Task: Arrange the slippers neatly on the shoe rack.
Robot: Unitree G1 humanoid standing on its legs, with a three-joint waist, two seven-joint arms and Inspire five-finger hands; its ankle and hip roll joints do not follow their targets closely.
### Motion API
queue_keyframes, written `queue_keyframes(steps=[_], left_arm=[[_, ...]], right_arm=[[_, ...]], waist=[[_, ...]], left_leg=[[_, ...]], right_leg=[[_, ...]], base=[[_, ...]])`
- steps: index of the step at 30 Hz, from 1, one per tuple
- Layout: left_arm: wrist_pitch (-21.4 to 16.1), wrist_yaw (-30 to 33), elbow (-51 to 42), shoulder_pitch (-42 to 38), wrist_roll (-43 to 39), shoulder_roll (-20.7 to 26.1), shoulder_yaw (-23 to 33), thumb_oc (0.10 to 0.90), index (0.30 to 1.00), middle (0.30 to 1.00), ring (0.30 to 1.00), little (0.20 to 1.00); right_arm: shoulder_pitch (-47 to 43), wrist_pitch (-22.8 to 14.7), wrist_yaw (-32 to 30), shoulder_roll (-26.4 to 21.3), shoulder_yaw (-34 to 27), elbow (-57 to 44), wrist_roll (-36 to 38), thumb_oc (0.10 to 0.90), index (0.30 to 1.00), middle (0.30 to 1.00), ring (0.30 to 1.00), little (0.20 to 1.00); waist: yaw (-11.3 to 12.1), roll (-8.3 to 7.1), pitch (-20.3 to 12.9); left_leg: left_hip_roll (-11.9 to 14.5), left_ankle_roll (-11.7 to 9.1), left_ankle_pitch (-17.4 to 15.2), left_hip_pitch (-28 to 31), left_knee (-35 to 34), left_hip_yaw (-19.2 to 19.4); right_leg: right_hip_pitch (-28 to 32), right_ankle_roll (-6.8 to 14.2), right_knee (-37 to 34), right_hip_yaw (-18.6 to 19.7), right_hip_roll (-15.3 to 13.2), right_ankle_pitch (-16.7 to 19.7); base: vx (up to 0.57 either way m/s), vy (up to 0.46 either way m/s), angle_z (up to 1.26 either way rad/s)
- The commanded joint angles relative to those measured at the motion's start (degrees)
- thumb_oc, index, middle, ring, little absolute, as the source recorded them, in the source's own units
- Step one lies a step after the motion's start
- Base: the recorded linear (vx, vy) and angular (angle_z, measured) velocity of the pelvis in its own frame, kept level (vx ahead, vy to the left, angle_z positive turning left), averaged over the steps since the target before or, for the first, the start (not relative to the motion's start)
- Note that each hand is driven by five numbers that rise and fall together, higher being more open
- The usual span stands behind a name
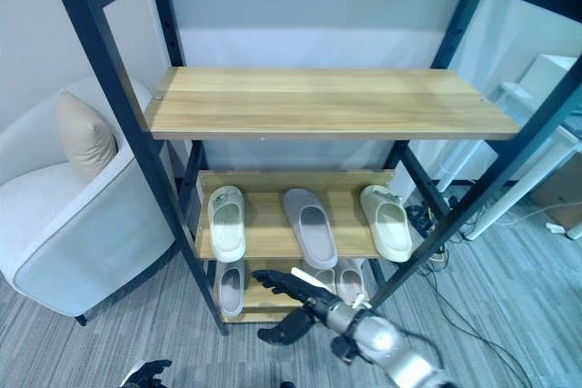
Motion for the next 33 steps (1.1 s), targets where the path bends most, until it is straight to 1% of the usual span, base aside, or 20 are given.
queue_keyframes(steps=[1, 3, 4, 6, 8, 11, 12, 13, 16, 17, 18, 22, 23, 28, 30, 33], left_arm=[[-1.6, -1.2, 3.5, -3.1, 0.7, -0.2, 0.1, 0.8, 0.9, 0.9, 0.9, 0.9], [-1.8, -1.2, 3.4, -2.5, 0.5, -0.9, 0.5, 0.8, 0.9, 0.9, 0.9, 0.9], [-1.8, -1.0, 3.4, -2.4, 0.3, -1.3, 0.5, 0.8, 0.9, 0.9, 0.9, 0.9], [-1.8, -0.4, 3.3, -2.2, -0.1, -1.8, 0.5, 0.8, 0.9, 0.9, 0.9, 0.9], [-1.7, 0.3, 3.1, -2.1, 0.2, -2.3, 0.8, 0.8, 0.9, 0.9, 0.9, 0.9], [-1.9, 1.2, 2.2, -1.8, 1.0, -3.0, -0.4, 0.8, 0.9, 0.9, 0.9, 0.9], [-1.8, 1.6, 1.7, -1.9, 1.2, -3.0, -0.8, 0.8, 0.9, 0.9, 0.9, 0.9], [-1.8, 1.6, 1.7, -1.9, 1.2, -3.0, -0.7, 0.8, 0.9, 0.9, 0.9, 0.9], [-1.9, 2.4, 1.1, -2.1, 1.6, -2.6, -1.6, 0.8, 0.9, 0.9, 0.9, 0.9], [-1.9, 2.5, 1.0, -2.1, 2.1, -2.5, -2.4, 0.8, 0.9, 0.9, 0.9, 0.9], [-1.9, 2.5, 1.0, -2.2, 2.1, -2.4, -2.4, 0.8, 0.9, 0.9, 0.9, 0.9], [-2.0, 3.0, 1.4, -1.8, 2.0, -2.2, -2.9, 0.8, 0.9, 0.9, 0.9, 0.9], [-2.0, 3.0, 1.4, -1.8, 2.0, -2.2, -2.9, 0.8, 0.9, 0.9, 0.9, 0.9], [-1.9, 2.9, 1.9, -1.3, 1.6, -2.0, -2.8, 0.8, 0.9, 0.9, 0.9, 0.9], [-1.9, 2.8, 2.5, -0.9, 1.3, -2.0, -3.3, 0.8, 0.9, 0.9, 0.9, 0.9], [-1.8, 2.6, 2.8, -0.6, 1.1, -2.0, -3.3, 0.8, 0.9, 0.9, 0.9, 0.9]], right_arm=[[-2.4, -7.0, 1.3, -3.3, -5.8, -12.1, 7.1, 0.8, 0.9, 0.9, 0.9, 0.9], [0.4, -8.2, -1.5, -3.4, -11.7, -13.3, 7.3, 0.8, 0.9, 0.9, 0.9, 0.9], [1.9, -8.8, -4.0, -2.1, -15.2, -12.9, 5.9, 0.8, 0.9, 0.9, 0.9, 0.9], [1.7, -9.4, -9.3, 2.1, -18.7, -9.9, 2.0, 0.8, 0.9, 0.9, 0.9, 0.9], [1.9, -10.6, -14.4, 5.6, -23.3, -9.7, -4.7, 0.8, 0.9, 0.9, 0.9, 0.9], [-1.4, -10.2, -22.3, 11.5, -25.0, -1.0, -11.7, 0.8, 0.9, 0.9, 0.9, 0.9], [-3.4, -9.5, -26.8, 13.5, -26.0, 3.7, -15.3, 0.8, 0.9, 0.9, 0.9, 0.9], [-3.6, -9.6, -27.0, 13.6, -25.8, 4.0, -15.4, 0.8, 0.9, 0.9, 0.9, 0.9], [-6.6, -9.1, -31.0, 15.2, -26.9, 9.5, -17.3, 0.8, 0.9, 0.9, 0.9, 0.9], [-9.2, -8.8, -33.8, 15.5, -27.0, 13.0, -18.7, 0.8, 0.9, 0.9, 0.9, 0.9], [-9.3, -8.9, -33.9, 15.5, -26.9, 13.2, -18.7, 0.8, 0.9, 0.9, 0.9, 0.9], [-13.0, -8.4, -36.3, 16.3, -26.4, 21.7, -17.6, 0.8, 0.9, 0.9, 0.9, 0.9], [-13.1, -8.5, -36.3, 16.3, -26.3, 21.9, -17.5, 0.8, 0.9, 0.9, 0.9, 0.9], [-15.1, -7.5, -37.0, 15.2, -25.7, 27.7, -17.6, 0.8, 0.9, 0.9, 0.9, 0.9], [-16.7, -7.3, -36.2, 14.7, -24.7, 30.8, -15.5, 0.8, 0.9, 0.9, 0.9, 0.9], [-17.5, -7.0, -36.2, 13.9, -24.0, 32.5, -15.9, 0.8, 0.9, 0.9, 0.9, 0.9]], waist=[[0.2, -1.13, -0.4], [-0.3, -1.08, -0.7], [-0.3, -0.97, -0.8], [-0.3, -0.87, -0.9], [-0.3, -0.64, -1.1], [0.2, -0.38, -1.4], [0.7, -0.21, -1.4], [0.6, -0.26, -1.3], [1.2, -0.04, -1.1], [1.6, 0.0, -1.0], [1.6, -0.01, -0.9], [2.5, -0.1, -1.0], [2.5, -0.1, -1.0], [2.9, -0.19, -0.7], [3.1, -0.29, -0.4], [3.2, -0.35, -0.3]], left_leg=[[1.3, -2.1, -2.3, -2.6, 0.3, -0.1], [1.4, -2.1, -2.2, -2.6, 0.3, 0.1], [1.5, -2.1, -2.2, -2.6, 0.3, 0.3], [1.5, -2.0, -2.2, -2.7, 0.3, 0.4], [1.5, -1.9, -2.4, -2.6, 0.3, 0.5], [1.4, -1.5, -2.6, -2.6, 0.3, 0.3], [1.3, -1.4, -2.7, -2.6, 0.3, 0.1], [1.3, -1.4, -2.7, -2.6, 0.3, 0.1], [1.3, -1.3, -2.6, -2.6, 0.3, -0.3], [1.2, -1.2, -2.5, -2.8, 0.3, -0.7], [1.2, -1.2, -2.5, -2.7, 0.3, -0.7], [1.0, -1.2, -2.7, -2.6, 0.3, -1.2], [1.0, -1.2, -2.7, -2.6, 0.3, -1.2], [1.1, -1.3, -2.6, -2.8, 0.3, -1.7], [1.1, -1.4, -2.5, -3.0, 0.3, -1.8], [1.1, -1.5, -2.5, -3.2, 0.3, -1.8]], right_leg=[[3.1, 4.2, 0.7, 1.4, -2.0, -7.0], [2.9, 4.3, 0.7, 1.4, -1.8, -6.9], [2.9, 4.4, 0.7, 1.5, -1.8, -6.9], [2.8, 4.3, 0.7, 1.8, -1.7, -6.8], [2.9, 4.3, 0.7, 1.8, -1.7, -7.0], [2.9, 4.2, 0.7, 1.8, -1.7, -7.0], [3.0, 4.2, 0.7, 1.8, -1.7, -7.0], [3.0, 4.2, 0.7, 1.8, -1.7, -7.0], [3.0, 4.1, 0.7, 1.6, -1.7, -7.0], [3.0, 4.1, 0.7, 1.4, -1.7, -7.1], [3.0, 4.1, 0.7, 1.4, -1.7, -7.1], [3.5, 3.9, 0.7, 0.9, -1.7, -7.3], [3.5, 3.9, 0.7, 0.8, -1.7, -7.3], [3.5, 3.9, 0.7, 0.4, -1.7, -7.4], [3.2, 3.9, 0.7, 0.2, -1.7, -7.3], [3.1, 3.9, 0.7, 0.1, -1.7, -7.2]], base=[[0.0, 0.0, 0.0], [0.0, 0.0, 0.0], [0.0, 0.0, 0.0], [0.01, -0.005, -0.09], [0.02, -0.013, -0.19], [0.01, -0.018, -0.08], [0.01, -0.016, -0.04], [0.0, 0.0, 0.0], [0.01, -0.01, 0.06], [0.01, -0.008, 0.07], [0.01, -0.006, 0.07], [0.02, -0.005, 0.04], [0.02, -0.009, 0.04], [0.01, -0.008, 0.12], [0.01, -0.003, 0.03], [0.0, 0.0, 0.0]])
